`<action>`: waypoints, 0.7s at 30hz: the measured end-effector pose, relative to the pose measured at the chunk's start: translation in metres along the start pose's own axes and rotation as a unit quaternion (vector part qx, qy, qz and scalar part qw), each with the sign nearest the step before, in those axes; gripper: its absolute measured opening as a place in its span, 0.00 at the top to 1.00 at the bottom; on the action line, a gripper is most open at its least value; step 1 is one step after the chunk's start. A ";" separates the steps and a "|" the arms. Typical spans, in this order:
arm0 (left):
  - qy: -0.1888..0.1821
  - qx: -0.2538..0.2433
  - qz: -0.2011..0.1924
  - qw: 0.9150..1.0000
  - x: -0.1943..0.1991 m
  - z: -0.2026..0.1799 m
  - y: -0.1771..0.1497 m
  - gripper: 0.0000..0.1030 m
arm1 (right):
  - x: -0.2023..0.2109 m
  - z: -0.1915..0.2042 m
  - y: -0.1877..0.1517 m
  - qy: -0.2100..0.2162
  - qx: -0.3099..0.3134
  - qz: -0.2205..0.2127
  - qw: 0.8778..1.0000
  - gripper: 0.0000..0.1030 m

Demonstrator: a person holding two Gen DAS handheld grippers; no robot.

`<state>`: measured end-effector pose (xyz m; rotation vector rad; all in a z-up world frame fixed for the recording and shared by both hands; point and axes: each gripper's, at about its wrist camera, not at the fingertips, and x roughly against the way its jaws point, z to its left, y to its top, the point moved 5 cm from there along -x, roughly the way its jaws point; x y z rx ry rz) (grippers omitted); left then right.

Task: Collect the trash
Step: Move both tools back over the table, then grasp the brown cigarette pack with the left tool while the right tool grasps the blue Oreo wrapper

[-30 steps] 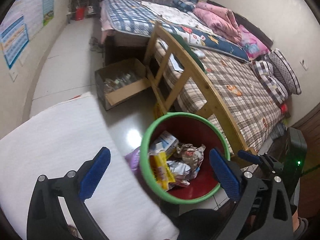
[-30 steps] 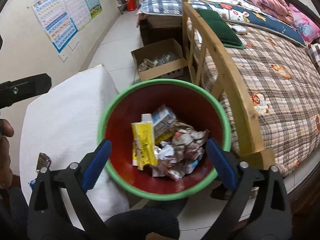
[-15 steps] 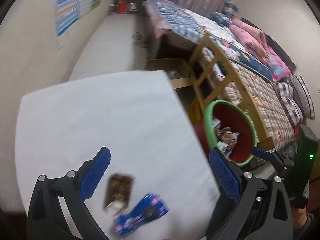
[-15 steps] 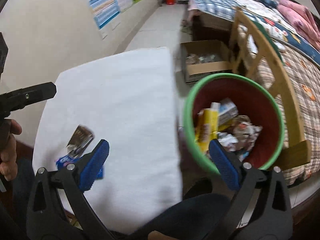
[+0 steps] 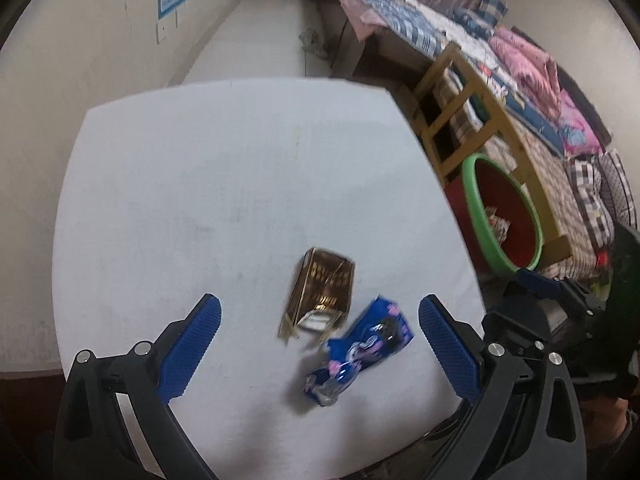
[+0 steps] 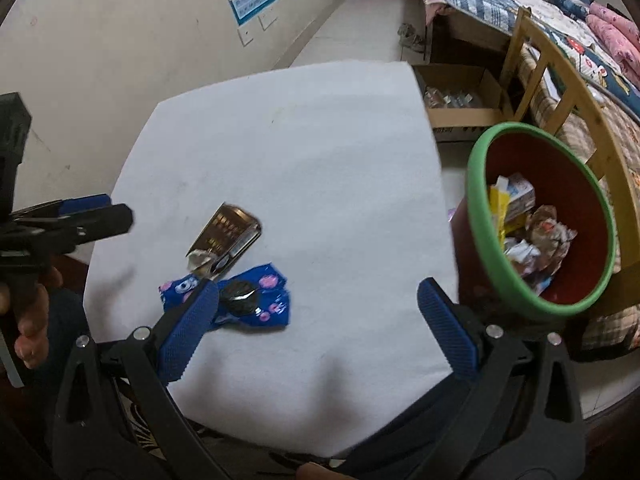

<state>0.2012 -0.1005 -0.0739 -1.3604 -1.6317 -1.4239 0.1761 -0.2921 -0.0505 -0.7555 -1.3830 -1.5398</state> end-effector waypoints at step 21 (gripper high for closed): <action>0.049 -0.080 0.100 0.991 -0.103 -0.015 -0.004 0.25 | -0.013 0.014 -0.019 -0.027 0.011 0.032 0.999 0.05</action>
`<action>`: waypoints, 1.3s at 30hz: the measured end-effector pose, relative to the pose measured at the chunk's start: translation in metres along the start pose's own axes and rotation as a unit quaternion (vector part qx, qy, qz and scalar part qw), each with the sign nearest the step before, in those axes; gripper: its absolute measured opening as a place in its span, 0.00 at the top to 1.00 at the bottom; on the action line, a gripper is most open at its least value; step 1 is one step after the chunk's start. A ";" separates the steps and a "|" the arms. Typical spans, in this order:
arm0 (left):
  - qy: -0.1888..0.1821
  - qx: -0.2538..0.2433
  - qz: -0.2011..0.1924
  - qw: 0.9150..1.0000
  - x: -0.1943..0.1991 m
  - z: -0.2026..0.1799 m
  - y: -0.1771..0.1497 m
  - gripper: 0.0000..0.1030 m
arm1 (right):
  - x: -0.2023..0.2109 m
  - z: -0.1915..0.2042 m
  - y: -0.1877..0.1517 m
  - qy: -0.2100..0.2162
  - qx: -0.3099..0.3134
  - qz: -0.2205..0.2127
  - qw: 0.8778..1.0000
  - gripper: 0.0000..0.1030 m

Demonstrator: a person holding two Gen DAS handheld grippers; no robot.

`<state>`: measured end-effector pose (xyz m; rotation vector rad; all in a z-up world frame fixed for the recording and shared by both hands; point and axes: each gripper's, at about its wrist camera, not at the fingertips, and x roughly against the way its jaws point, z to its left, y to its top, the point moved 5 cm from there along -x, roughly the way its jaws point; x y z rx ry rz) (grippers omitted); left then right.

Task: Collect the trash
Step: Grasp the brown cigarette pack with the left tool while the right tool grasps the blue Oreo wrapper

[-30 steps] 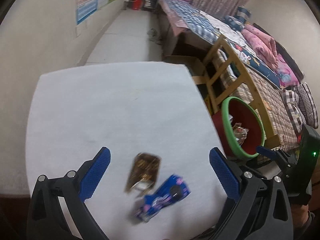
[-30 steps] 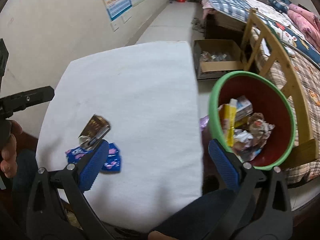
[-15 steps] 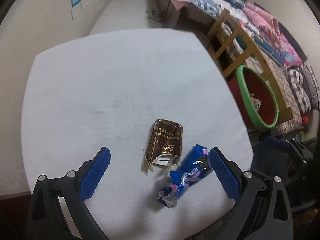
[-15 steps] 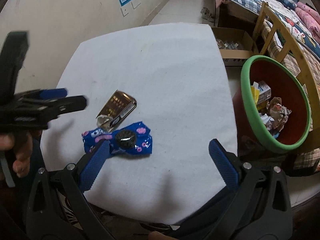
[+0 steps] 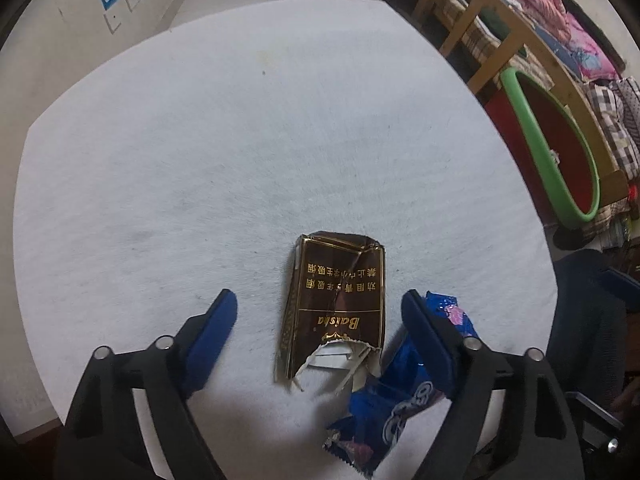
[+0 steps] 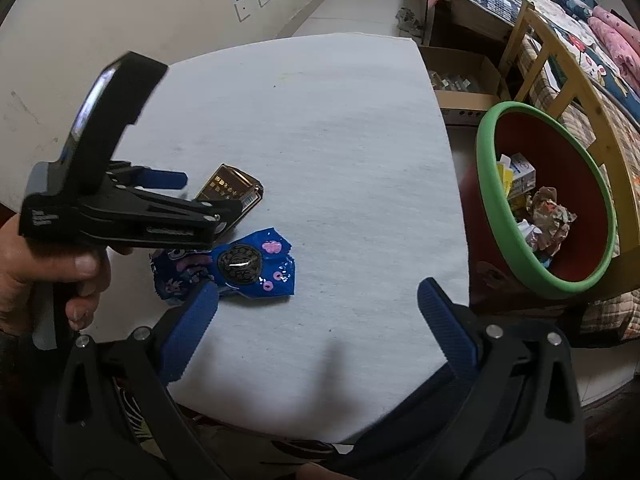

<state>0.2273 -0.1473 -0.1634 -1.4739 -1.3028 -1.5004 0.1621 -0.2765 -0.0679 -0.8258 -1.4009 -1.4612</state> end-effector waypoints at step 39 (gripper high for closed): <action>-0.008 0.105 -0.082 0.991 0.080 0.101 -0.076 0.54 | -0.052 0.083 0.006 -0.001 0.291 0.042 0.956 0.05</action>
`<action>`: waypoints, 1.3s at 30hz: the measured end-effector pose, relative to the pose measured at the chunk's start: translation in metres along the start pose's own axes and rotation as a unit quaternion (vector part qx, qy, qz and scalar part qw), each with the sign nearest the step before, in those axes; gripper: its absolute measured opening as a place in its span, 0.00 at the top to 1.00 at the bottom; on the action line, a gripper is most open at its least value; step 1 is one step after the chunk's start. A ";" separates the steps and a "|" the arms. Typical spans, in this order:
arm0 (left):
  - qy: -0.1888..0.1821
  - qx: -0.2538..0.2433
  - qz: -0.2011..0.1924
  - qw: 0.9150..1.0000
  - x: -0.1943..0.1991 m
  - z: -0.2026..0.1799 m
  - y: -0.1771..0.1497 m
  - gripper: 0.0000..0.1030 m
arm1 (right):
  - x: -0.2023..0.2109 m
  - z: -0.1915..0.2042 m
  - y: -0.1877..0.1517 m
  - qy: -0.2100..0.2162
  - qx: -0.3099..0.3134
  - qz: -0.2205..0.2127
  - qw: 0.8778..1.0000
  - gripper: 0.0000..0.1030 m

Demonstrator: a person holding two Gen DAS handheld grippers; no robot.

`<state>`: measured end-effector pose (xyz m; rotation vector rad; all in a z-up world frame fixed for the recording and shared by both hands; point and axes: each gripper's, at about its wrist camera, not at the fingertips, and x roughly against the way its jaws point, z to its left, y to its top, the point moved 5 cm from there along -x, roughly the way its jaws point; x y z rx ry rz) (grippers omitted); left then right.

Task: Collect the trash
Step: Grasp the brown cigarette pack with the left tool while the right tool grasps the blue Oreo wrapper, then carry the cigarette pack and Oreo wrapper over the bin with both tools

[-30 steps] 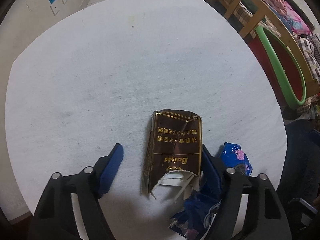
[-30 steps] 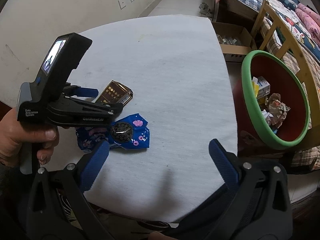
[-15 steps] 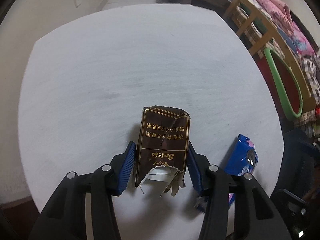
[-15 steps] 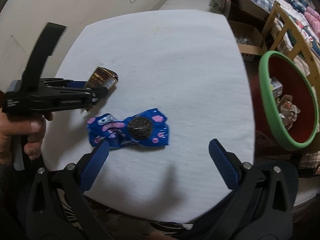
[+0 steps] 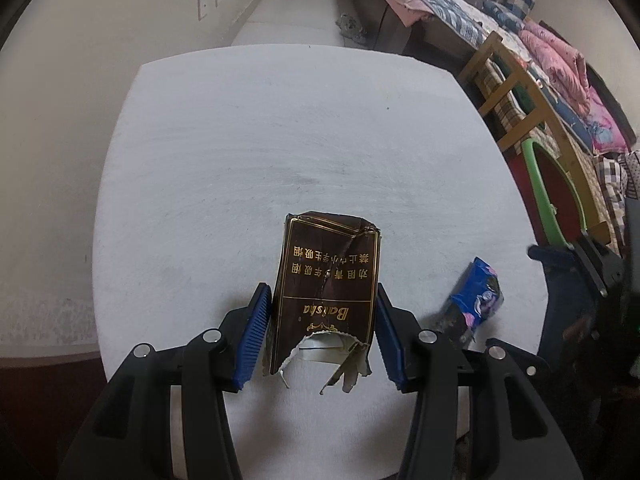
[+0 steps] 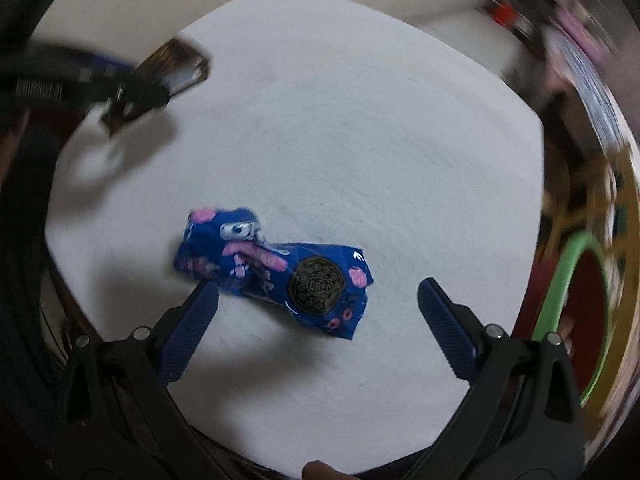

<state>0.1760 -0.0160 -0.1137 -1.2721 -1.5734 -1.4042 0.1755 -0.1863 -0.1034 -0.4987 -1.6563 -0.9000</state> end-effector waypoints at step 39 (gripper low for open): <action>-0.006 -0.026 -0.010 1.000 0.014 -0.038 -0.011 0.54 | 0.044 -0.026 -0.010 0.051 -0.184 -0.038 0.981 0.80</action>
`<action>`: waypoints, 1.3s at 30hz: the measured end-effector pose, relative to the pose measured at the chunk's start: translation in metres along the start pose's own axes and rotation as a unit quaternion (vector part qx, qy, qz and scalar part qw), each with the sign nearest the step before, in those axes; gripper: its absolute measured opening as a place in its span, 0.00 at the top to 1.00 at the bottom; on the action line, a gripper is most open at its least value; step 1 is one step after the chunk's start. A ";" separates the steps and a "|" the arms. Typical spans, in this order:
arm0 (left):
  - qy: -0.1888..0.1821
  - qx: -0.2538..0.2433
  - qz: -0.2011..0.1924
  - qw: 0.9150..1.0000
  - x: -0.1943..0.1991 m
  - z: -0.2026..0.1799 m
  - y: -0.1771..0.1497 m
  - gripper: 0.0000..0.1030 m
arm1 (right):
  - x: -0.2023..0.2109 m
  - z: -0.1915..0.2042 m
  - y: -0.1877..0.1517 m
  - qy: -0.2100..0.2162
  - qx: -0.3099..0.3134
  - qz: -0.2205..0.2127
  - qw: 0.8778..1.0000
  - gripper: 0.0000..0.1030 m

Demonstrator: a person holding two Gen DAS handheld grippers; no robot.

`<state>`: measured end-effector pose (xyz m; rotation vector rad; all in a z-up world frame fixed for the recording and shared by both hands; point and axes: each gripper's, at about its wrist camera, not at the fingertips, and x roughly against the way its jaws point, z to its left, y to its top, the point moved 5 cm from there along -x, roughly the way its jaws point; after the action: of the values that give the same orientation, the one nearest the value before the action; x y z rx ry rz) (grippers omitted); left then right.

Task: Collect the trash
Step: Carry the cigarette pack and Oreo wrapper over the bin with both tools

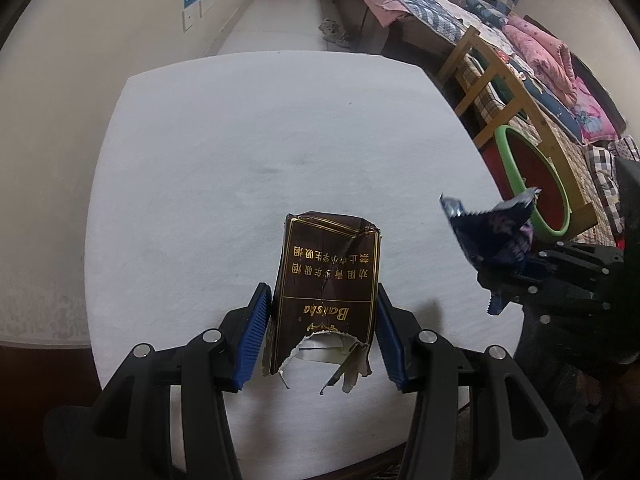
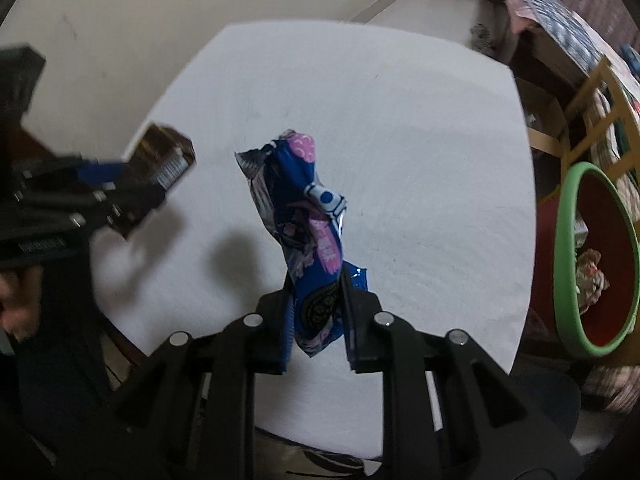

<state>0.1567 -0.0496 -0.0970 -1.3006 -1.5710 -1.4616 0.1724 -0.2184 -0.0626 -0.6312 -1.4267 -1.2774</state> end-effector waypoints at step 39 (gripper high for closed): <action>-0.159 -0.156 -0.005 0.975 -0.055 -0.310 0.152 0.54 | 0.093 -0.298 -0.039 -0.116 -0.269 -0.109 0.950 0.80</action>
<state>0.2617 -0.3770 -0.0337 -1.7852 -1.5866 -1.6162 0.2166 -0.5286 -0.0330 -1.0370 -1.3610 -1.8444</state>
